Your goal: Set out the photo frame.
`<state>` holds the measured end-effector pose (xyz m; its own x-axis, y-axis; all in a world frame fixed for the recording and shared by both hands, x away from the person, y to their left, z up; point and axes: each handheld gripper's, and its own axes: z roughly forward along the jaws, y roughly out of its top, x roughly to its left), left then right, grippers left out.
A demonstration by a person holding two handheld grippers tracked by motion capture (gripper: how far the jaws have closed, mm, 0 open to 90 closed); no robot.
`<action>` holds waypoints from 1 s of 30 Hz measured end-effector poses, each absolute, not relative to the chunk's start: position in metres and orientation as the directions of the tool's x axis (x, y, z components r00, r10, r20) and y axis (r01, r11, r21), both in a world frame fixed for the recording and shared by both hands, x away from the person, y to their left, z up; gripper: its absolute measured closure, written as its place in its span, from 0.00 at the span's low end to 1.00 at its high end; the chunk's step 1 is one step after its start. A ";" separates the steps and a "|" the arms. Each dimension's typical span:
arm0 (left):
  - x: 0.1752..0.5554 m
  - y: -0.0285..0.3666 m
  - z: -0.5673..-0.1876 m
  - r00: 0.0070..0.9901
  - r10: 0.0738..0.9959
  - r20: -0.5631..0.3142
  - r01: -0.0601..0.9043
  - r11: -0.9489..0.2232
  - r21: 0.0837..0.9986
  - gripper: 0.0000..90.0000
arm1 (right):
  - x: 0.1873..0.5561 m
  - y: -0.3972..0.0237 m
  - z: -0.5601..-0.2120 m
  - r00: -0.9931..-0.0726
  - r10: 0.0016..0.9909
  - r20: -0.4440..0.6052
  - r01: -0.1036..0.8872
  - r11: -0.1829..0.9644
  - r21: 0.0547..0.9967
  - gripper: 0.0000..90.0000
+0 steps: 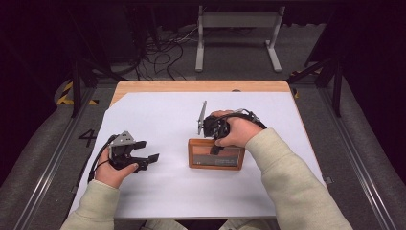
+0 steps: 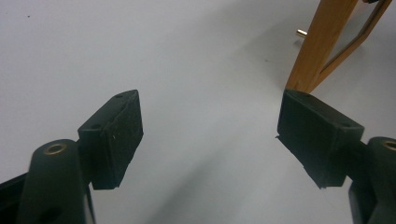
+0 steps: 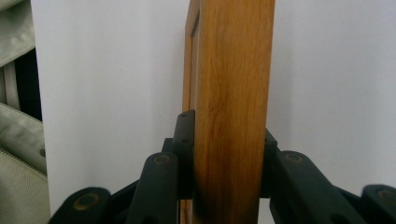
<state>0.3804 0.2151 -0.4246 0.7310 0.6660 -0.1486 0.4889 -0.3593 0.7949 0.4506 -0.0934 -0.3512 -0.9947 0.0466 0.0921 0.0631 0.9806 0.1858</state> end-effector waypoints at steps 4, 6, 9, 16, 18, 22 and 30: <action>0.381 0.214 -0.425 0.734 0.663 -0.145 0.487 -0.366 0.793 0.26 | 0.453 -0.097 -0.353 -0.995 0.052 0.088 0.071 0.972 0.222 0.76; 0.381 0.214 -0.425 0.736 0.661 -0.146 0.487 -0.367 0.792 0.25 | 0.454 -0.099 -0.352 -0.995 0.065 0.071 0.079 0.973 0.218 0.68; 0.381 0.215 -0.425 0.736 0.661 -0.145 0.486 -0.366 0.794 0.25 | 0.458 -0.104 -0.352 -0.994 0.099 0.045 0.107 0.964 0.242 0.49; 0.381 0.213 -0.425 0.738 0.659 -0.146 0.486 -0.368 0.793 0.25 | 0.460 -0.113 -0.341 -0.987 0.162 -0.006 0.151 0.930 0.334 0.31; 0.381 0.213 -0.425 0.738 0.659 -0.148 0.487 -0.368 0.792 0.25 | 0.459 -0.116 -0.337 -0.985 0.172 -0.008 0.158 0.922 0.352 0.29; 0.381 0.214 -0.424 0.737 0.660 -0.146 0.486 -0.366 0.794 0.25 | 0.455 -0.122 -0.330 -0.983 0.182 -0.029 0.158 0.911 0.381 0.28; 0.379 0.213 -0.423 0.738 0.658 -0.151 0.488 -0.365 0.793 0.25 | 0.438 -0.149 -0.313 -0.968 0.244 -0.053 0.194 0.867 0.460 0.27</action>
<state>0.3792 0.2126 -0.4226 0.7376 0.6581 -0.1510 0.4877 -0.3645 0.7933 0.4381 -0.1491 -0.3127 -0.9682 0.2444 -0.0529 0.1936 0.8666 0.4598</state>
